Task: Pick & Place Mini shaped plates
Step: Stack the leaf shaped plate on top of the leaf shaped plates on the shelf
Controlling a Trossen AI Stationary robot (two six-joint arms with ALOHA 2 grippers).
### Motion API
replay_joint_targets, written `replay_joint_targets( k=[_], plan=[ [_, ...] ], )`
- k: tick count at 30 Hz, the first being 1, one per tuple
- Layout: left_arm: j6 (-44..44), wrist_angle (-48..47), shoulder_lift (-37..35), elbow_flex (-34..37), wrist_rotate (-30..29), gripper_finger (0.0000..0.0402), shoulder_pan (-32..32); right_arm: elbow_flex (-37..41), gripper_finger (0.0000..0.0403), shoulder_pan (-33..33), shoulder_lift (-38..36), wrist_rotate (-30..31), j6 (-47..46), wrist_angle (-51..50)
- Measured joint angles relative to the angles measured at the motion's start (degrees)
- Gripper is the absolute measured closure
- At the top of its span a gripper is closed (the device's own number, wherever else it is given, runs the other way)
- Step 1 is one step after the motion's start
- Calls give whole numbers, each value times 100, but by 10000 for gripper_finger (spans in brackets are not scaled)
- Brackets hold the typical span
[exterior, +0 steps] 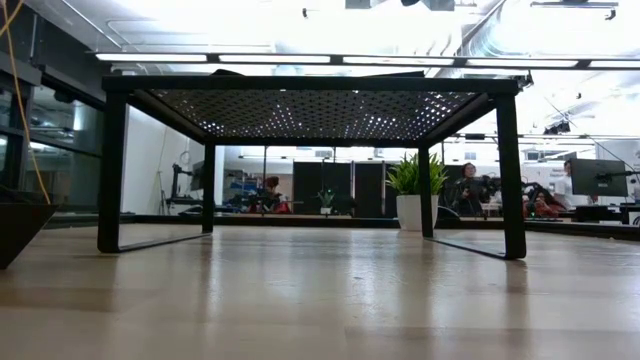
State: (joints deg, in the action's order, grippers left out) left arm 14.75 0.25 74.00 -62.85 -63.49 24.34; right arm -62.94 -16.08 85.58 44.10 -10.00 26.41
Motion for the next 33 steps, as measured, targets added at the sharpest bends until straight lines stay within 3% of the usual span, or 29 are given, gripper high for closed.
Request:
replay_joint_targets(
  k=[11, 20, 28, 33],
  plan=[
    [-449, 2, -19, 1, 16, 214, 2, 0, 402, -2, 0, 356, -83, 2],
    [-1159, 20, -412, -5, 511, 183, 4, 2, 402, 160, -49, 377, -918, -490],
    [-2115, 0, -1087, -15, 1192, 183, 15, 7, 403, 426, -485, 222, -2902, -1702],
    [-2540, -31, -1419, -21, 1120, 183, 223, 5, 403, 645, -716, -466, -4632, -2943]
  ],
)
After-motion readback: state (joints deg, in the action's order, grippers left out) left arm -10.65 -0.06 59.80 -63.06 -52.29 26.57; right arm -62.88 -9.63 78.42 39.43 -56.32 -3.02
